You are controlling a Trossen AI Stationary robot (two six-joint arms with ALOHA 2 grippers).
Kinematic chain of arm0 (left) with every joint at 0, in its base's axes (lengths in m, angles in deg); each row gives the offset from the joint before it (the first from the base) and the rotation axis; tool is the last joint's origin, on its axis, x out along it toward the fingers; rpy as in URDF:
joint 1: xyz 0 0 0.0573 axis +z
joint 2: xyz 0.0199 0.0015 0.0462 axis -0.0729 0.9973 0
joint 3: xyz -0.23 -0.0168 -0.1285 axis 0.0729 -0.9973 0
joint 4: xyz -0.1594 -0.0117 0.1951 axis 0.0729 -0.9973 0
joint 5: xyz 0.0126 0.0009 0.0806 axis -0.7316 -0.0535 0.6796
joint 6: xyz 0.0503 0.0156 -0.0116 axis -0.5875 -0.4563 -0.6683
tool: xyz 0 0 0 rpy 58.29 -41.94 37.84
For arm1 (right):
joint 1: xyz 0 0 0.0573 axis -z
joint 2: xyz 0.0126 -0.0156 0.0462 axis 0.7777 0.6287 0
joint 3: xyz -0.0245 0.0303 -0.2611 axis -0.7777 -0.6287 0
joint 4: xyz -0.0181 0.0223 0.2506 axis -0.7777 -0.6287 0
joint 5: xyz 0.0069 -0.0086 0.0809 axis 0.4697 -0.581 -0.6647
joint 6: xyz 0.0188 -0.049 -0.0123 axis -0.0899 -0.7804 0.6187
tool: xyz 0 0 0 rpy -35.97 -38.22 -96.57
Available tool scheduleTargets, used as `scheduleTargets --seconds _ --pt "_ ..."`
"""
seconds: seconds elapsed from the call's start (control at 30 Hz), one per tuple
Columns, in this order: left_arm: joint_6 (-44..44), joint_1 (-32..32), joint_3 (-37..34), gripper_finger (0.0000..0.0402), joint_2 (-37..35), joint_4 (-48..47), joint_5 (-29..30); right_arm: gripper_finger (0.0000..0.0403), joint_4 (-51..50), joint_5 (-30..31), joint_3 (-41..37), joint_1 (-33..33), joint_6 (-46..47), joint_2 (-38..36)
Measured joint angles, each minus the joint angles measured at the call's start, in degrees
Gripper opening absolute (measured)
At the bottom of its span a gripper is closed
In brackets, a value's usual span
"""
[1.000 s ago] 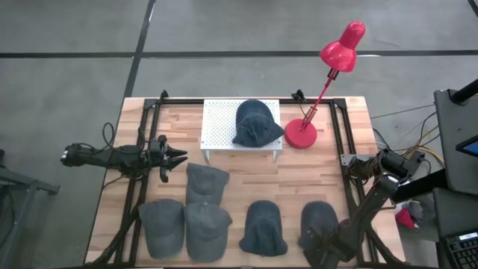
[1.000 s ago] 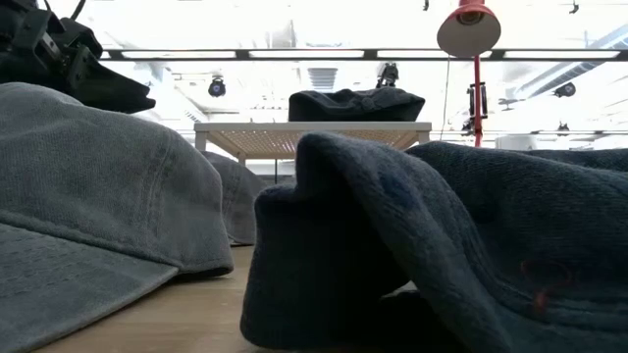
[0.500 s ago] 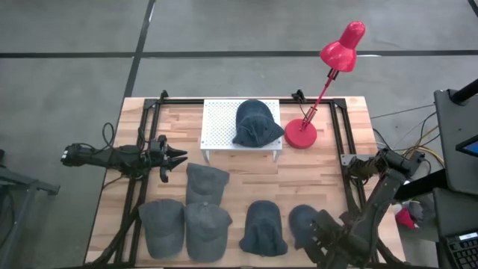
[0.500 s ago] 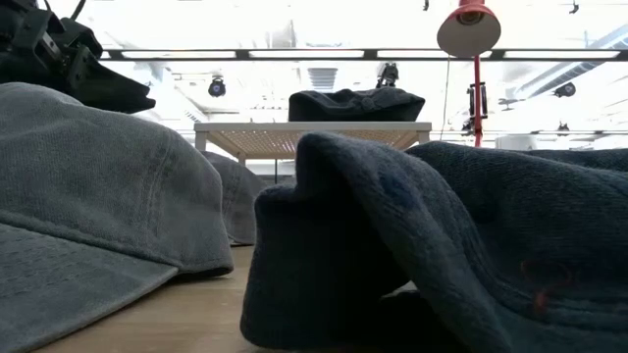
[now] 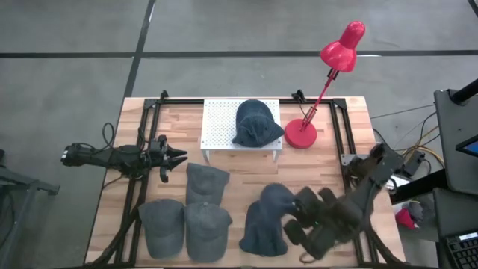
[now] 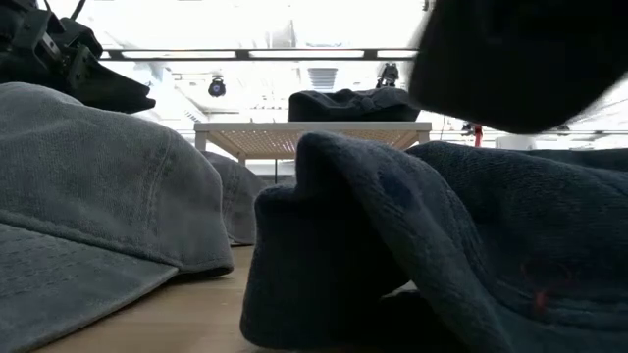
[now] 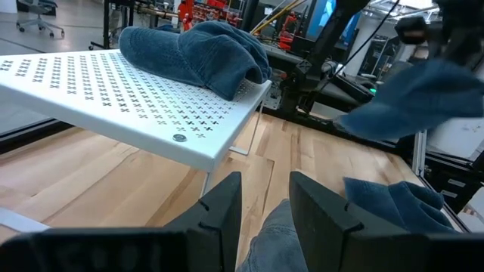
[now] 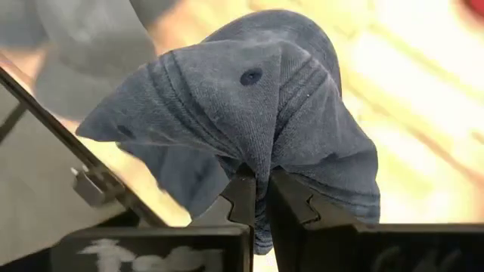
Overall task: Pick & Place hat
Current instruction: Stack the right blue cap on the blue cap on the shelf
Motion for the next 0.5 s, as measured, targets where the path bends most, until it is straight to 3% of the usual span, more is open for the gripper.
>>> scheduleTargets --seconds 0.5 --pt "-0.1 0.0 0.0 0.0115 0.0 0.0 0.0 0.0012 0.0 9.2 16.1 13.6 -25.0 0.0"
